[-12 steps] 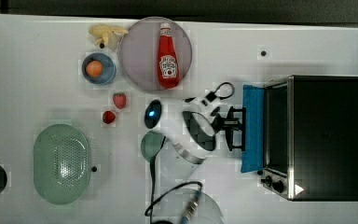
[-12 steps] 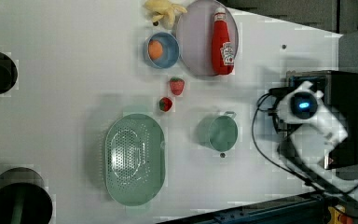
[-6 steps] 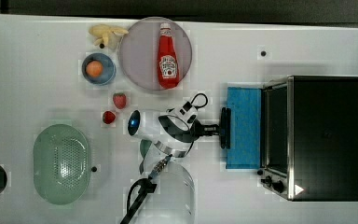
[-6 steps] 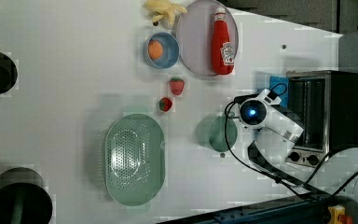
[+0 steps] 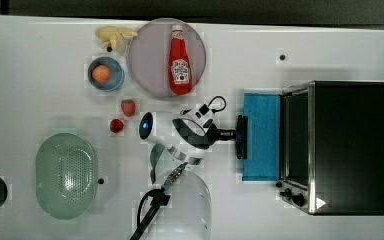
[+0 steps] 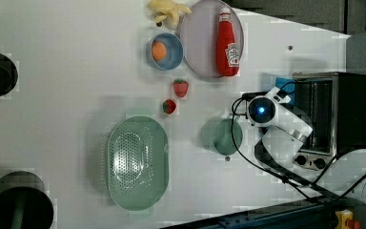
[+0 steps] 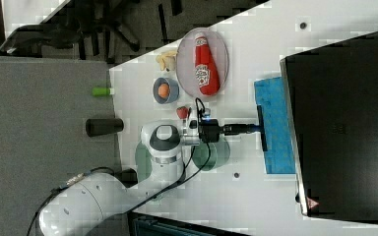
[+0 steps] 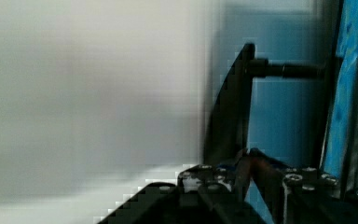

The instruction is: Flap open oven.

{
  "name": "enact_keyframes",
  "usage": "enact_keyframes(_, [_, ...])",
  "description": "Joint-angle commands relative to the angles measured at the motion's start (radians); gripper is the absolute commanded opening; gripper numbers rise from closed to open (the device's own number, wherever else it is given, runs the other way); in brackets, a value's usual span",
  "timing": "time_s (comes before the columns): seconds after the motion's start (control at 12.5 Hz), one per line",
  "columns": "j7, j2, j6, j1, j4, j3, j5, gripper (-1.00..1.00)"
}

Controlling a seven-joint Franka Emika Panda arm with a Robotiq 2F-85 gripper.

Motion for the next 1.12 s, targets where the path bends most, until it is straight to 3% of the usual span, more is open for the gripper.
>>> enact_keyframes(0.08, [0.059, -0.075, 0.100, -0.007, 0.041, 0.018, 0.202, -0.65])
enact_keyframes(0.48, [0.058, -0.301, 0.078, -0.018, 0.043, 0.014, 0.779, -0.65])
enact_keyframes(0.56, [0.051, -0.355, 0.053, -0.022, 0.043, 0.012, 0.858, -0.65])
enact_keyframes(0.72, [0.049, -0.463, -0.021, -0.025, 0.050, 0.003, 0.929, -0.65])
enact_keyframes(1.12, [0.050, -0.691, -0.312, -0.027, 0.133, -0.053, 0.942, -0.65])
